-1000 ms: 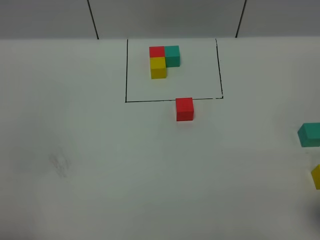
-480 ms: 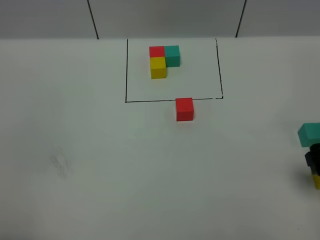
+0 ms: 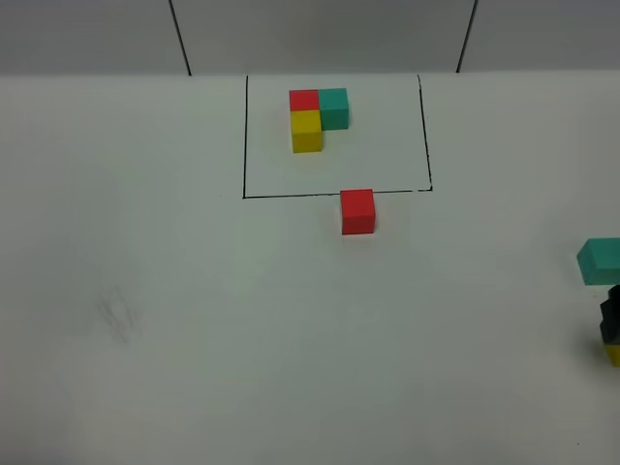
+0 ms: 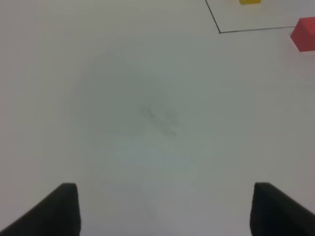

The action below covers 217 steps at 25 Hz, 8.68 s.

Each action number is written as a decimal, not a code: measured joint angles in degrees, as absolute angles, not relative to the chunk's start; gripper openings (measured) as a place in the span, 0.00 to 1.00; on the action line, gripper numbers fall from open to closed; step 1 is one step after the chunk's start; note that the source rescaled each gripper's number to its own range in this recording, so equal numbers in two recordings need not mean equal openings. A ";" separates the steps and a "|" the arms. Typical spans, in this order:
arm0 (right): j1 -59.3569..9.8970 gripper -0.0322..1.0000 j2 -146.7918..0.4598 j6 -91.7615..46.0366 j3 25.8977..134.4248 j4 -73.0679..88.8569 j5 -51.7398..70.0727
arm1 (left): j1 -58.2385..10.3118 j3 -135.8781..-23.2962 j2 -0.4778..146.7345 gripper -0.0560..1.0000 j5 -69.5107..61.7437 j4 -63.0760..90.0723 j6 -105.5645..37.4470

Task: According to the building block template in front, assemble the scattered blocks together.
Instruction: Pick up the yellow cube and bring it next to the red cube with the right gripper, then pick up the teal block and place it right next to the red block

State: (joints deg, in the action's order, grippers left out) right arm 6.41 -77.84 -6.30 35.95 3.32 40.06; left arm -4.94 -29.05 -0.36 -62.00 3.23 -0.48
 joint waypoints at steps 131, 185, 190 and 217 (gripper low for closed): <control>-40.19 0.04 -121.75 50.30 75.02 -17.64 32.91 | -4.94 -29.05 -0.36 0.60 -62.00 3.17 -0.48; -39.56 0.04 -122.01 55.31 75.31 -18.88 31.41 | -4.94 -29.05 -0.36 0.60 -62.00 3.05 -0.36; -39.56 0.04 -122.01 55.58 75.31 -18.82 31.41 | -4.94 -29.05 -0.36 0.60 -62.00 3.05 -0.36; -32.11 0.79 -104.61 42.79 74.74 -19.91 50.36 | -4.94 -29.05 -0.36 0.60 -62.00 3.00 -0.36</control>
